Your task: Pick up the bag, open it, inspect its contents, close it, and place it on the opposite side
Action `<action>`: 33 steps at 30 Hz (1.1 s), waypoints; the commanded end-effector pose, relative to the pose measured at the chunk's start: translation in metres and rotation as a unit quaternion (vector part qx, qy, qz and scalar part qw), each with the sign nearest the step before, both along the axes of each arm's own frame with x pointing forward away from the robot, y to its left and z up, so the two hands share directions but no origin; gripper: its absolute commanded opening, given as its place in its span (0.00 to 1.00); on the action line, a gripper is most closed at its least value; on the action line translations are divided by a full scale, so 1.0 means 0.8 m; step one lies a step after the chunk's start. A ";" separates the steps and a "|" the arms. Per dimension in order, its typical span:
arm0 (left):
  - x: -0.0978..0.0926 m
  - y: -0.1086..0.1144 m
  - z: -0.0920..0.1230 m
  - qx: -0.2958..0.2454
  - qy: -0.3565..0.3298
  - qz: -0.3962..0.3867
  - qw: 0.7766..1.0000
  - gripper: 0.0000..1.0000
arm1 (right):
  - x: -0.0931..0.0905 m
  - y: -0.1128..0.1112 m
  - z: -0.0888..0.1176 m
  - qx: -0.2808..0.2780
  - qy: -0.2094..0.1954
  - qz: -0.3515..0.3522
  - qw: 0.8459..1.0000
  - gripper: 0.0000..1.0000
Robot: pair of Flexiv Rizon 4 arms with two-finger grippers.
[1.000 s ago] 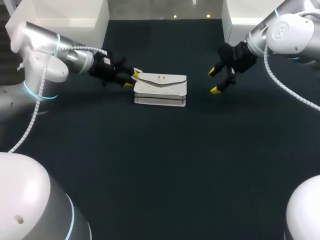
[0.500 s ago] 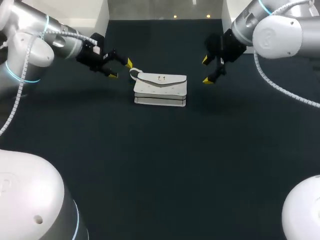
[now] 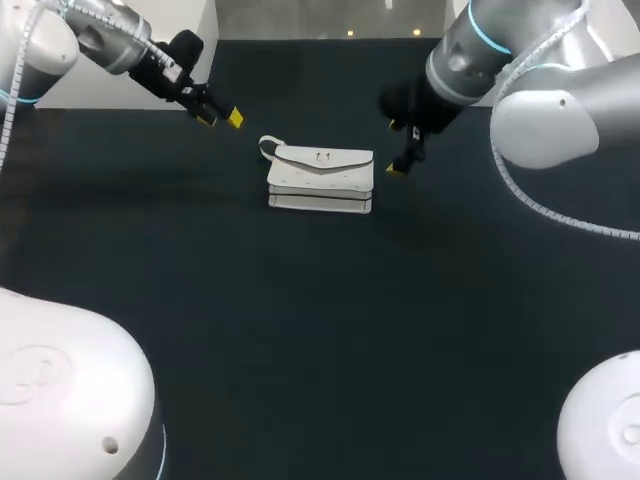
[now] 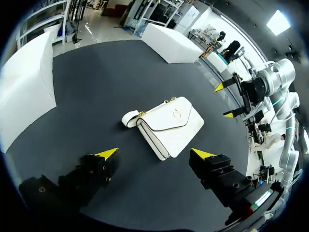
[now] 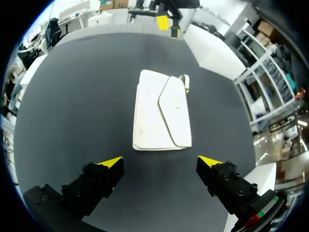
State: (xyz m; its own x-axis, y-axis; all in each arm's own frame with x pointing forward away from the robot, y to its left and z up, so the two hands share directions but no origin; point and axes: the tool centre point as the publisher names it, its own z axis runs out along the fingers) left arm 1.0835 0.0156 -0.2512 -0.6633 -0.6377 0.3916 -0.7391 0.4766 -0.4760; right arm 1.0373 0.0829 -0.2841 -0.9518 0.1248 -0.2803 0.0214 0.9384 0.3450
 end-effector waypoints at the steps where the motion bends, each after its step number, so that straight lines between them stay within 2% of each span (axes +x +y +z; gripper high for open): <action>1: -0.007 0.002 0.019 0.057 -0.033 -0.068 0.996 1.00 | -0.013 0.004 0.003 -0.017 -0.101 -0.038 0.994 1.00; 3: -0.007 0.002 0.022 0.062 -0.042 -0.068 0.995 1.00 | -0.015 0.005 0.003 -0.030 -0.112 -0.046 0.992 1.00; 5: -0.007 0.002 0.022 0.062 -0.042 -0.068 0.995 1.00 | -0.016 0.006 0.001 -0.011 -0.096 -0.036 0.995 1.00; 16: -0.007 0.002 0.022 0.062 -0.042 -0.068 0.995 1.00 | -0.016 0.006 0.001 -0.011 -0.096 -0.036 0.995 1.00; 19: -0.006 -0.013 0.018 0.075 -0.088 -0.100 0.988 1.00 | -0.016 0.006 0.001 -0.011 -0.096 -0.036 0.995 1.00; 21: -0.004 -0.021 0.024 0.073 -0.129 -0.135 0.980 1.00 | -0.012 0.023 0.010 -0.046 -0.125 -0.025 0.991 1.00; 22: -0.002 -0.023 0.027 0.088 -0.145 -0.135 0.976 1.00 | -0.014 0.031 0.013 -0.056 -0.136 -0.026 0.989 1.00; 27: 0.005 -0.036 0.040 0.108 -0.236 -0.207 0.943 1.00 | -0.027 0.059 0.013 -0.085 -0.176 -0.024 0.980 1.00; 33: 0.011 -0.041 0.042 0.119 -0.333 -0.306 0.884 1.00 | -0.039 0.076 -0.002 -0.082 -0.198 -0.026 0.976 1.00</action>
State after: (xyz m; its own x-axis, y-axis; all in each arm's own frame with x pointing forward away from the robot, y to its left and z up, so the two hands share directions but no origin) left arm 1.0987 -0.0180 -0.2146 -0.9504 -0.2924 -0.1062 -0.1883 0.8125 -0.5517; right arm 1.0076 0.1365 -0.2769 -0.8371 0.0668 -0.5429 -0.0464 0.9803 0.1921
